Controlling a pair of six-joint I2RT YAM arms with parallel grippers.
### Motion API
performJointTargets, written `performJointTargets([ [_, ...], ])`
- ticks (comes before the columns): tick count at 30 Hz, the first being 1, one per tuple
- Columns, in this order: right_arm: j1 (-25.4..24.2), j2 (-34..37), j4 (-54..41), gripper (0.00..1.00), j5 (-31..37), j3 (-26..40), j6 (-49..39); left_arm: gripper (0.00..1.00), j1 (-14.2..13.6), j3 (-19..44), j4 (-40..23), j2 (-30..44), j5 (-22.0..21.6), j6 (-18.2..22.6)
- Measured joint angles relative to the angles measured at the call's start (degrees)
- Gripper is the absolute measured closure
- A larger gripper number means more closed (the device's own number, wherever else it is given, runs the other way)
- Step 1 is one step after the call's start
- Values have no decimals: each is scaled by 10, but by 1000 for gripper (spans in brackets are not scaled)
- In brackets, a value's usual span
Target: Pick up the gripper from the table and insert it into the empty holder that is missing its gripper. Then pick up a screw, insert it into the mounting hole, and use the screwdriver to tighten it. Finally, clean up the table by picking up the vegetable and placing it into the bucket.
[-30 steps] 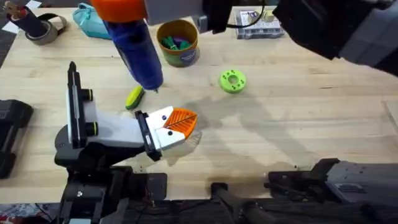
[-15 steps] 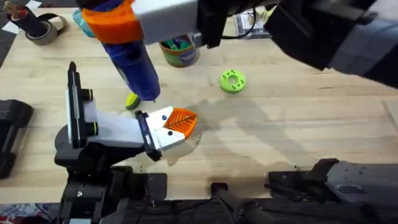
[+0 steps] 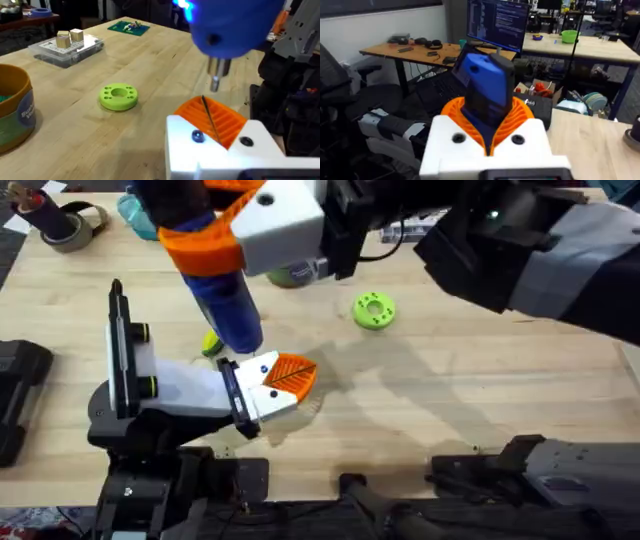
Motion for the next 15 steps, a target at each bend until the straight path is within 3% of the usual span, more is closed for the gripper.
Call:
performJointTargets([
  [15, 0, 0, 38, 978, 0, -41, 5, 996, 0, 0, 0, 0, 0, 0],
])
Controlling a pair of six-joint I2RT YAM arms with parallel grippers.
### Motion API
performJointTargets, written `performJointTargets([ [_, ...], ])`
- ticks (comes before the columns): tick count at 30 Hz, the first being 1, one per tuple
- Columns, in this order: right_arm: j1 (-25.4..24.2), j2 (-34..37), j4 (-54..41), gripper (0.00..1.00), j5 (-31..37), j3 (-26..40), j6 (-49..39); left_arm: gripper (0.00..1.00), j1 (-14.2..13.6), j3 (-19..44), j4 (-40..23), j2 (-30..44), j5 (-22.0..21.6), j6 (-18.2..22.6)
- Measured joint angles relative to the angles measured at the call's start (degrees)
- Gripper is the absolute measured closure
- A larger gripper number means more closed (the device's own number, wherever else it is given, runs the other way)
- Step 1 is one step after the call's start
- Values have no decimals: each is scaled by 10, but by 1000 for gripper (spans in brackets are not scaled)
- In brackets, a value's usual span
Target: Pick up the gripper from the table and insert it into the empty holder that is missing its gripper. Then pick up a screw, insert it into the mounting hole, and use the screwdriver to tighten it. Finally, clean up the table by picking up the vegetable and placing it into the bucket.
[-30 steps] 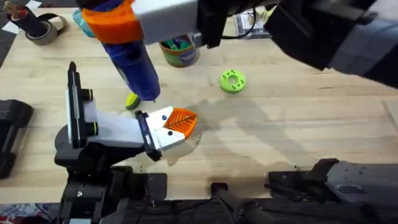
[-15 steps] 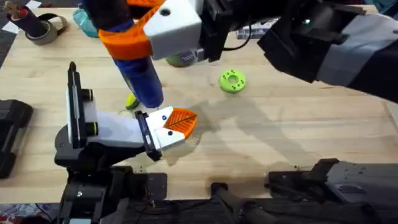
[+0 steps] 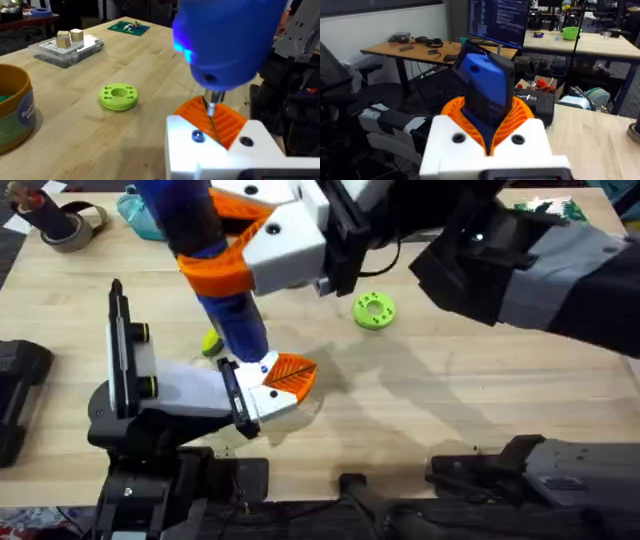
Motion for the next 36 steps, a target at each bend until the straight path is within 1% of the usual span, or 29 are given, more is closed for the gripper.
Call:
performJointTargets([
  [10, 0, 0, 7, 978, 0, -22, 0, 996, 0, 0, 0, 0, 0, 0],
  [36, 0, 0, 8, 978, 7, -31, -21, 996, 0, 0, 0, 0, 0, 0],
])
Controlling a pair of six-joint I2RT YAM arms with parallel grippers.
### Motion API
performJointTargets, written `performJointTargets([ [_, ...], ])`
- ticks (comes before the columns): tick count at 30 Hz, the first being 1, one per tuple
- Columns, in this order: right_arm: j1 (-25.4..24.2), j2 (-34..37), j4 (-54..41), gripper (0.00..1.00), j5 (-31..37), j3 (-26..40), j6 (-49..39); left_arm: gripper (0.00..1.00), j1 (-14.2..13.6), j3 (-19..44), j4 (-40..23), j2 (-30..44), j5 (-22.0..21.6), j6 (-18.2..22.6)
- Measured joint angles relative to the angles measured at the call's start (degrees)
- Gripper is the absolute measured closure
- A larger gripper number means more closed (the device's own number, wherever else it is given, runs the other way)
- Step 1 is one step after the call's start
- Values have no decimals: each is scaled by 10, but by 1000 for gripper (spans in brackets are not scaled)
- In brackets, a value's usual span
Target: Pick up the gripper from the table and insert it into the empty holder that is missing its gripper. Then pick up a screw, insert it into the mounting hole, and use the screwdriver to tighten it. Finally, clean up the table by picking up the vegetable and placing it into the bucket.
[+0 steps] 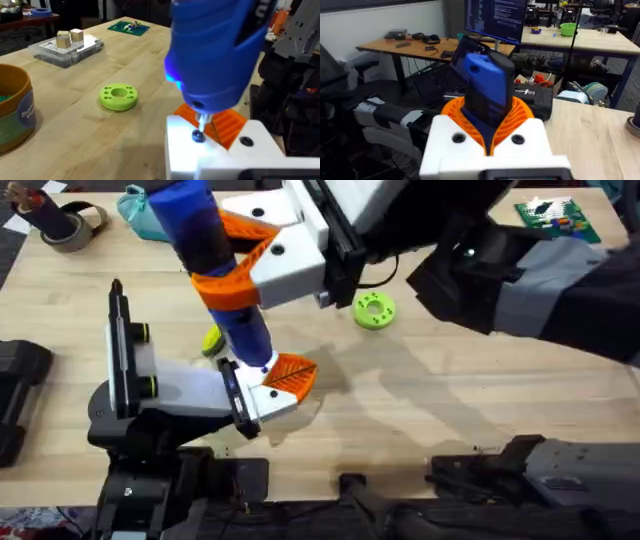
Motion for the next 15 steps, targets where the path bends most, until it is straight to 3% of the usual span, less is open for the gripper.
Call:
performJointTargets([
  [15, 0, 0, 0, 978, 2, -7, -6, 997, 0, 0, 0, 0, 0, 0],
])
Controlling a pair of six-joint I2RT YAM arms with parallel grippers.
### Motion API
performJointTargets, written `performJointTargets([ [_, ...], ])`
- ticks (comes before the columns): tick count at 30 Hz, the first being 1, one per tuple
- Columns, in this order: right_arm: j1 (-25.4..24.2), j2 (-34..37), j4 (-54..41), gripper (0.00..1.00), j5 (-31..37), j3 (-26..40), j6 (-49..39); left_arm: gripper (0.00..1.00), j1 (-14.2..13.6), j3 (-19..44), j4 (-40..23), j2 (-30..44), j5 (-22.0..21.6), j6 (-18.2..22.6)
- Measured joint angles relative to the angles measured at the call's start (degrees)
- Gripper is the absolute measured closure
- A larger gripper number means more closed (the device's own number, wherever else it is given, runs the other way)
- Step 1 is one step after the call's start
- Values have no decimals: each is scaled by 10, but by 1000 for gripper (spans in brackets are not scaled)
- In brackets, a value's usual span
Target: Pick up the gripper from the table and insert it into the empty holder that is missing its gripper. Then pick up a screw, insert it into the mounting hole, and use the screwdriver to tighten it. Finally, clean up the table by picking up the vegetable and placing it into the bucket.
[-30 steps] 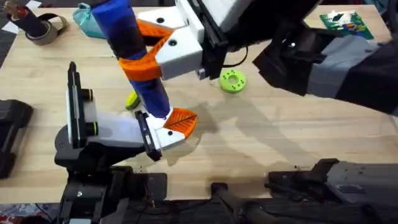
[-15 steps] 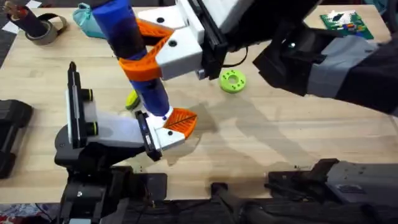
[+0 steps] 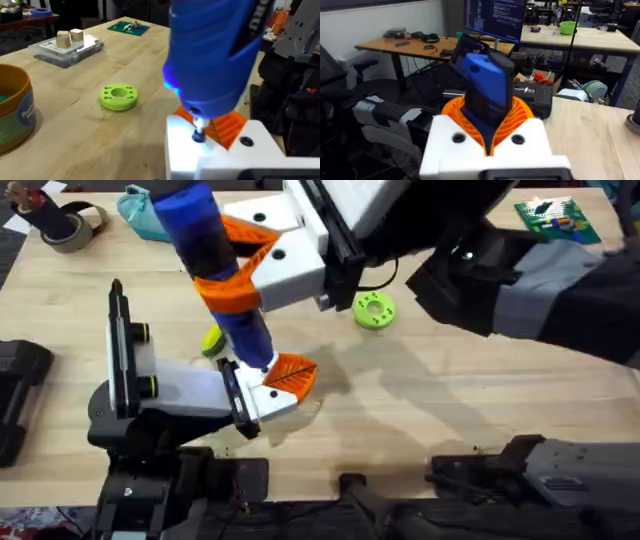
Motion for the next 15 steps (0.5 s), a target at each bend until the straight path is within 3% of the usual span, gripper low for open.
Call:
performJointTargets([
  [15, 0, 0, 0, 978, 5, -5, -2, 997, 0, 0, 0, 0, 0, 0],
])
